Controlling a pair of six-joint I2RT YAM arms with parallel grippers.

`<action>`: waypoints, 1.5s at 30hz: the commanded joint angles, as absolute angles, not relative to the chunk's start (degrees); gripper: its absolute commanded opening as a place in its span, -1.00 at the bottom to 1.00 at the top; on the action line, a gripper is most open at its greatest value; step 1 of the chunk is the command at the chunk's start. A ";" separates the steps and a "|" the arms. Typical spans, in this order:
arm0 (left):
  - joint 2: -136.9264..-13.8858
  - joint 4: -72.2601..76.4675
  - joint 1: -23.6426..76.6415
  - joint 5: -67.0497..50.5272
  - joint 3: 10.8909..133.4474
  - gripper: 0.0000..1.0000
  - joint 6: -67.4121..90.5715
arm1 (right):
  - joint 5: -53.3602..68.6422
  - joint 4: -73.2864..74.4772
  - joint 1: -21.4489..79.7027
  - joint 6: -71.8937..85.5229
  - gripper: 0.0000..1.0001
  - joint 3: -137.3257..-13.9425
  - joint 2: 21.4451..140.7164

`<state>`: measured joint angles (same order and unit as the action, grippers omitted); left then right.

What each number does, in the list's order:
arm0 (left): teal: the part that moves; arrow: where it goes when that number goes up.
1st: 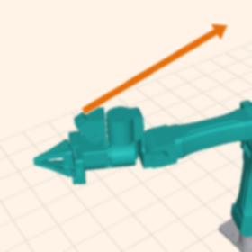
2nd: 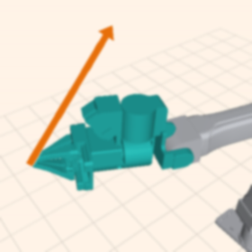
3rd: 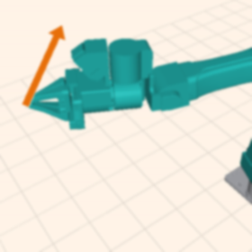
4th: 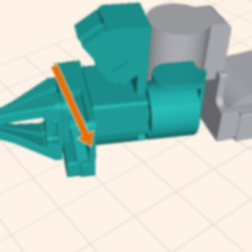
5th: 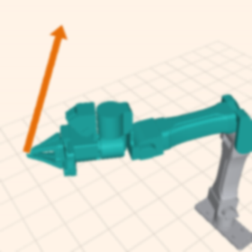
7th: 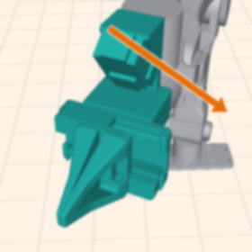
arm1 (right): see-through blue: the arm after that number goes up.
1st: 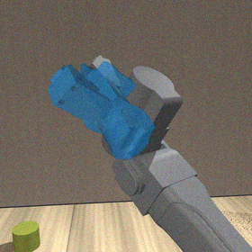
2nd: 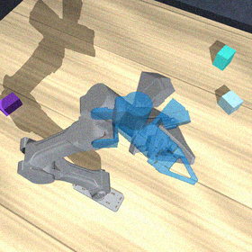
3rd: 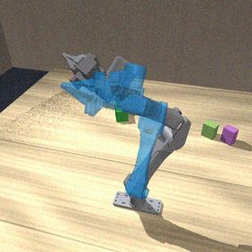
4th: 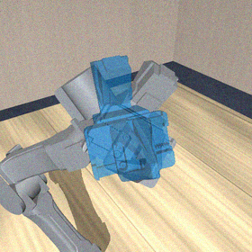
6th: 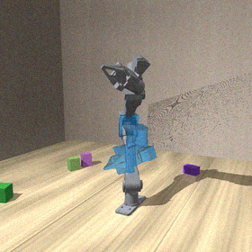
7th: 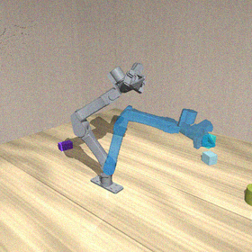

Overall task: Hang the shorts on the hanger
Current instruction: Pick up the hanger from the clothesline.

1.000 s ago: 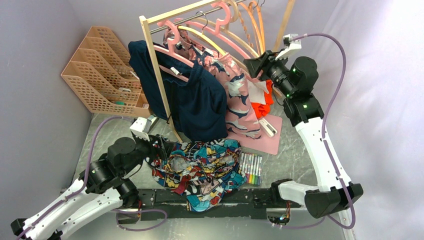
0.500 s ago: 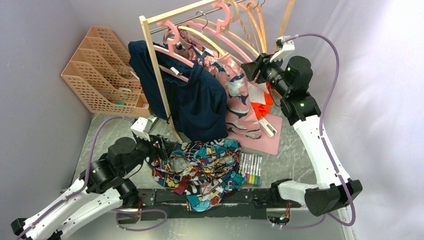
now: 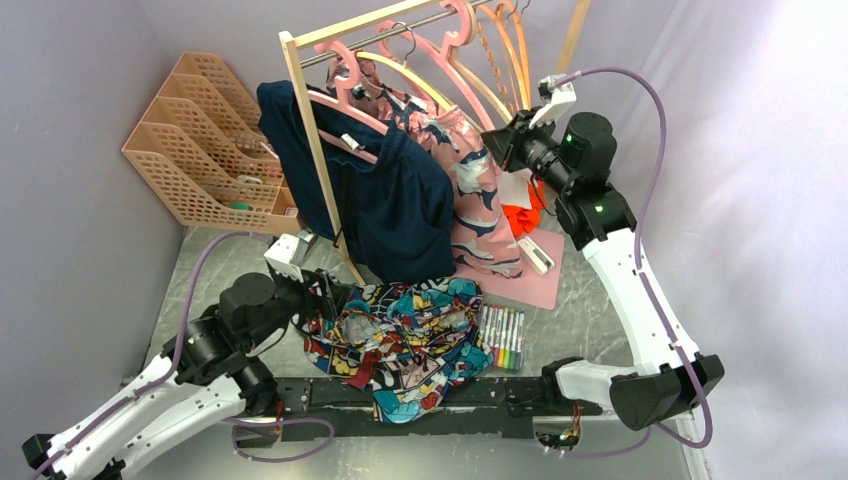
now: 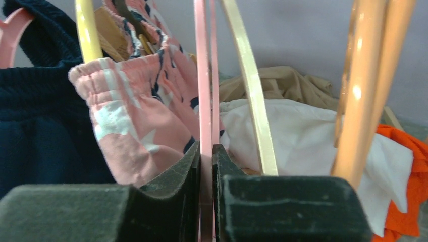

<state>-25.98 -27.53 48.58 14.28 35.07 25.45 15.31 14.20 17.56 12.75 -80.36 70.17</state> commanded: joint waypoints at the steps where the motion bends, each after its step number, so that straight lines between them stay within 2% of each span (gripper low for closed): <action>1: -26.11 -25.57 48.47 13.37 34.98 0.82 24.87 | 16.70 13.47 18.87 11.07 -0.86 -82.43 69.60; 3: -26.03 -25.67 48.44 13.44 34.98 0.82 24.96 | 16.57 13.41 19.26 10.74 -1.00 -82.75 69.78; 11: -26.01 -25.67 48.46 13.45 34.98 0.82 24.96 | 17.20 10.62 20.41 8.04 -1.00 -82.70 68.99; 23: -25.93 -25.75 48.43 13.62 34.98 0.81 25.00 | 14.48 -3.09 20.48 5.93 -1.00 -75.08 67.36; 32: -26.41 -25.85 48.45 13.82 34.98 0.82 25.05 | 13.57 2.72 20.56 3.81 -1.00 -72.41 63.53; 45: -27.47 -25.93 48.48 13.53 35.02 0.81 25.13 | -2.76 10.46 22.50 3.43 -1.00 -75.76 64.73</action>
<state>-27.62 -27.53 48.58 14.26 35.07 25.45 3.44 8.25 22.20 3.55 -73.56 63.68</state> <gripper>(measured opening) 0.908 0.101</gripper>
